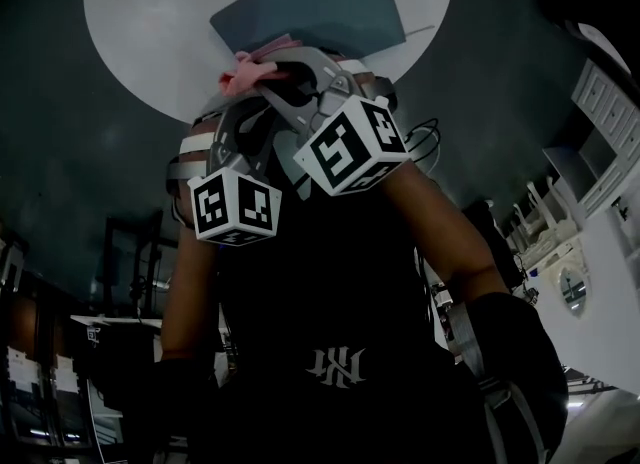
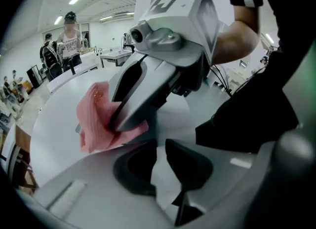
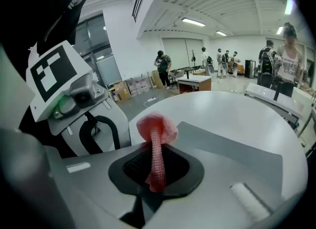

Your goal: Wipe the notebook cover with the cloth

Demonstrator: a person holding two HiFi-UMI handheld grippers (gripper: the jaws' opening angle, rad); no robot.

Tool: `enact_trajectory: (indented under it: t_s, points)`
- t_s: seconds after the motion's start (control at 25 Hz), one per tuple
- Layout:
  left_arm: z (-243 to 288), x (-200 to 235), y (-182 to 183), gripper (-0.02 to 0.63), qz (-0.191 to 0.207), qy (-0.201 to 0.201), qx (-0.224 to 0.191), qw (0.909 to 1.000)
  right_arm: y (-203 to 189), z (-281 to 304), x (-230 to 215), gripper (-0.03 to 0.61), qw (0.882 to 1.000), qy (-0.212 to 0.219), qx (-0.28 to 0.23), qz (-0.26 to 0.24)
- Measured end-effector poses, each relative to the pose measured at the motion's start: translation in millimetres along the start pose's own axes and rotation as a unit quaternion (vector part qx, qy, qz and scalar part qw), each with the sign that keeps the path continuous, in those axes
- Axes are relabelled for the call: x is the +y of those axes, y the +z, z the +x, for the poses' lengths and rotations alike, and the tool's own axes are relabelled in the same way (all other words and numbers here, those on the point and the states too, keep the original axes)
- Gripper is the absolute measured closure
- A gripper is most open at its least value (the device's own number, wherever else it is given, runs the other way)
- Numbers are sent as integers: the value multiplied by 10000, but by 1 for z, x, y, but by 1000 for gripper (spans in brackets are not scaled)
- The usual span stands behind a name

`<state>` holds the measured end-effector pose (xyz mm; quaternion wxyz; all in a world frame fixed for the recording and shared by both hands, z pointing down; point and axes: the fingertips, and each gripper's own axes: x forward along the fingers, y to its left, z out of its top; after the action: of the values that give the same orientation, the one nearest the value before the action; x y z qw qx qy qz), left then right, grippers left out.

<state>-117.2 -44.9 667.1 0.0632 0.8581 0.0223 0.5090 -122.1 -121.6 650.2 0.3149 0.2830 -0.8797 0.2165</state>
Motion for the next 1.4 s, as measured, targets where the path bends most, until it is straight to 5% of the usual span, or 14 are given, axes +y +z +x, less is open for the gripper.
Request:
enact_trajectory:
  t_s: [0.6,1.4]
  points:
    - [4,6,-9,568,-16,-85,197,9998,-18,3,-2,545,9981,-134,423,-438]
    - [8,6,-2,594,77,-55,430,9990,-91,-103,-118,545,9854,-1543,643,317]
